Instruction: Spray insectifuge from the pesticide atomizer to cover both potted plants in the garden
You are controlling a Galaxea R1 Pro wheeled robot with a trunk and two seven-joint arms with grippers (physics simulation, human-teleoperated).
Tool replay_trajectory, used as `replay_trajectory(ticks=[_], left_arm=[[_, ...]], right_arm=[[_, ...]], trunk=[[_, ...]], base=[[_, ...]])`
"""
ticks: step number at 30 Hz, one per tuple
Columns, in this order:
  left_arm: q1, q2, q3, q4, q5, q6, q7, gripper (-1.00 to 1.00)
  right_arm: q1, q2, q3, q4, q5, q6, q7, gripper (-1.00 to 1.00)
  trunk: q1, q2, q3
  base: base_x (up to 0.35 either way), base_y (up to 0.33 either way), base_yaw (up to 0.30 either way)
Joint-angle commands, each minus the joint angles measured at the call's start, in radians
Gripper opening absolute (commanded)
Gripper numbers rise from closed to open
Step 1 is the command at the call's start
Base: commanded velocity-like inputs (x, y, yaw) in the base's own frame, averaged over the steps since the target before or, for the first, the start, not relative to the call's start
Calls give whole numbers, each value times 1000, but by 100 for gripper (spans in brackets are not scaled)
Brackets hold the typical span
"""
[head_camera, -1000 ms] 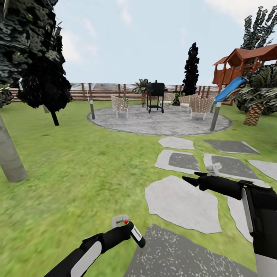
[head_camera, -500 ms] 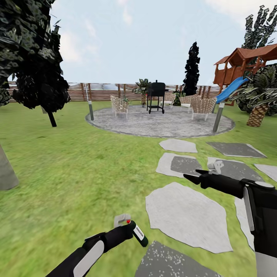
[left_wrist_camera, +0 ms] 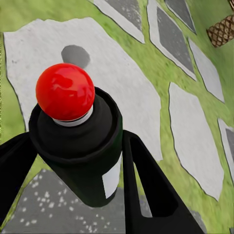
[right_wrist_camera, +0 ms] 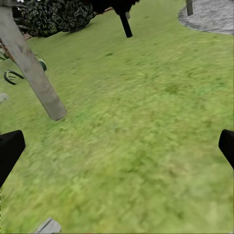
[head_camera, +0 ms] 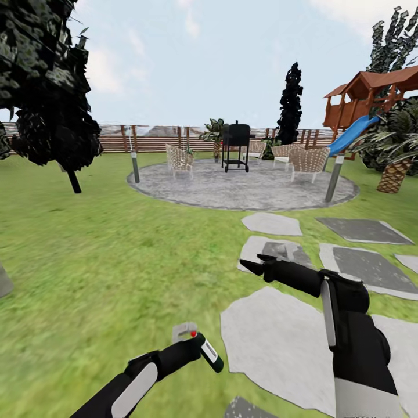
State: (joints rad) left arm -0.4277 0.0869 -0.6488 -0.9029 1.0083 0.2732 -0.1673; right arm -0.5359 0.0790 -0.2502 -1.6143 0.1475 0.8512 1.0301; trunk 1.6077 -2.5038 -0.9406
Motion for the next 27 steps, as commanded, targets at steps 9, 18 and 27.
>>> replay_trajectory(ticks=[9,18,27], left_arm=[[-12,3,17,22,9,6,-1,-100],[-13,2,17,24,8,4,0,-100],[-20,-2,17,60,8,6,-1,-100]], right_arm=[[-10,68,227,0,21,83,-96,100],[-19,68,275,41,58,80,-104,100],[-32,95,276,201,37,-32,-238,100]], trunk=[[0,0,-1],[0,0,-1],[0,0,-1]], base=[[341,0,-10],[341,0,0],[341,0,0]])
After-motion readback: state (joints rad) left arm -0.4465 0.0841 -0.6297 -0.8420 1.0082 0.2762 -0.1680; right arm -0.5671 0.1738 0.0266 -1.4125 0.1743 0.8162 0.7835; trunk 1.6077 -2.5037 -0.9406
